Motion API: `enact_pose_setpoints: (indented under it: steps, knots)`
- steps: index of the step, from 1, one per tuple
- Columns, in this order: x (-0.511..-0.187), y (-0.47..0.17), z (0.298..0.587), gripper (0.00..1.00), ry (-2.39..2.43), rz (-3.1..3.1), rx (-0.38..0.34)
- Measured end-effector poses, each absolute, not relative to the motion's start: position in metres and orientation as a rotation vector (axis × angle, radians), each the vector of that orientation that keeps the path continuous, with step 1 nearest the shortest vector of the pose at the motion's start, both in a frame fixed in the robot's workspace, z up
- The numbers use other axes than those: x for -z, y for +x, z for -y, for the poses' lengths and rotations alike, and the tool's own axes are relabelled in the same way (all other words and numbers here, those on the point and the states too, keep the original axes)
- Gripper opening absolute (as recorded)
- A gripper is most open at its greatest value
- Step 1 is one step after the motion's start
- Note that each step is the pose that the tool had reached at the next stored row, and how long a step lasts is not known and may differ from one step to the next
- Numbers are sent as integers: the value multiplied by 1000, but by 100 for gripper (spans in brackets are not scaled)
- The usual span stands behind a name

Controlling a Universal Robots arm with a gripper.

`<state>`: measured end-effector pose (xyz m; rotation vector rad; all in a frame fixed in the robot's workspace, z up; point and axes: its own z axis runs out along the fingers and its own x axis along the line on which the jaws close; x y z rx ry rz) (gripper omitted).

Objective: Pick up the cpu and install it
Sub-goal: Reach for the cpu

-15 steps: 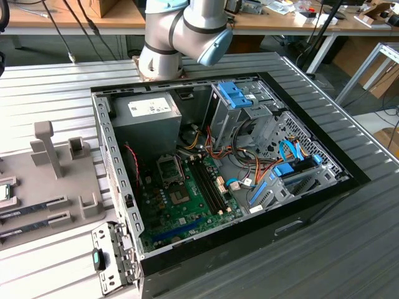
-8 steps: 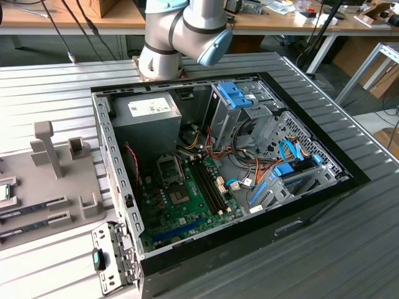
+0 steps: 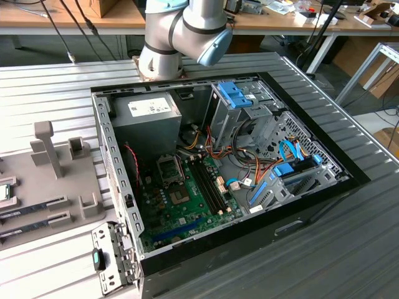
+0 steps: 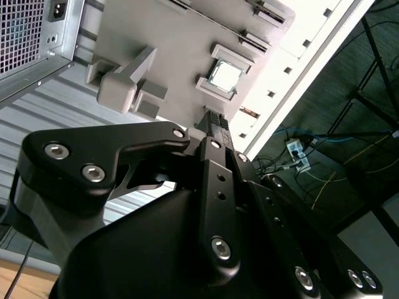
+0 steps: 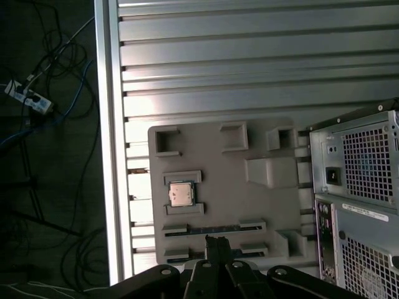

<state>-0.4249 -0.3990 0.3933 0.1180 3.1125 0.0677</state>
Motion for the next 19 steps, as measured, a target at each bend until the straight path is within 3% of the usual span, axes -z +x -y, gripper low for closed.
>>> enact_pose_setpoints:
  steps: [19]
  knots:
    - [-393,-443,399,11,118,-3112,-68]
